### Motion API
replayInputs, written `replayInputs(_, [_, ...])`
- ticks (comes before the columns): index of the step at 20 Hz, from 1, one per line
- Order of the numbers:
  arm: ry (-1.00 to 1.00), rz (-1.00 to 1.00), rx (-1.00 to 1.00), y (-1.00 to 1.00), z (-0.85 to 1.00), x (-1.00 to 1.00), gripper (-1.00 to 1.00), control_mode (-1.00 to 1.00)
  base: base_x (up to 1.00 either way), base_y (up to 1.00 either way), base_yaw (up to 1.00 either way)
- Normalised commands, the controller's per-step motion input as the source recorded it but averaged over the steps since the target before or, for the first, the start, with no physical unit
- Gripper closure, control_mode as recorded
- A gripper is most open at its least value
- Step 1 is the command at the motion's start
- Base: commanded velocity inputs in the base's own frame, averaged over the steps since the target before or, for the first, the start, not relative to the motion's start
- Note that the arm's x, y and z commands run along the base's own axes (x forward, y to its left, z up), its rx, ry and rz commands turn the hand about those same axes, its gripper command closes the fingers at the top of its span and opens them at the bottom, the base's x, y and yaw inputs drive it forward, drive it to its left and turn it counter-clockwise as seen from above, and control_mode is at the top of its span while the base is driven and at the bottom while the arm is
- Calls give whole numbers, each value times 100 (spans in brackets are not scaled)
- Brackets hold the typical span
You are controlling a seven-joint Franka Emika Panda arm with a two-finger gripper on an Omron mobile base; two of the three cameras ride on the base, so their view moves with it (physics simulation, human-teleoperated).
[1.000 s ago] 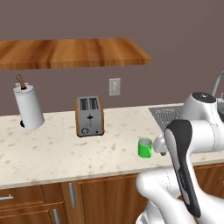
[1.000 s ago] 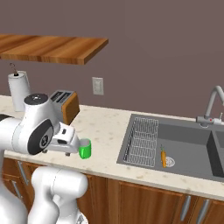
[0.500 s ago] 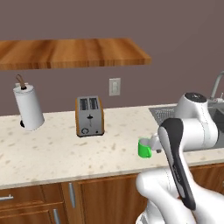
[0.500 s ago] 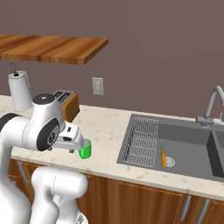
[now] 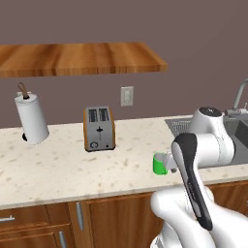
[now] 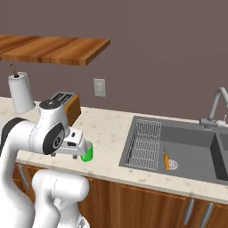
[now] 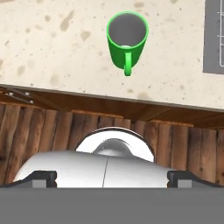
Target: Clear the mugs and bowl far away from the sink.
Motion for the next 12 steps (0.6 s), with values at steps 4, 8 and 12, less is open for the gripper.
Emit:
replayInputs(4, [0, 3, 0, 0, -30, 3, -100, -100, 0, 0, 0])
replayInputs(8, [0, 4, 0, 0, -28, 4, -100, -100, 0, 0, 0])
replayInputs(12, [0, 5, 0, -1, -25, 11, -100, -100, 0, 0, 0])
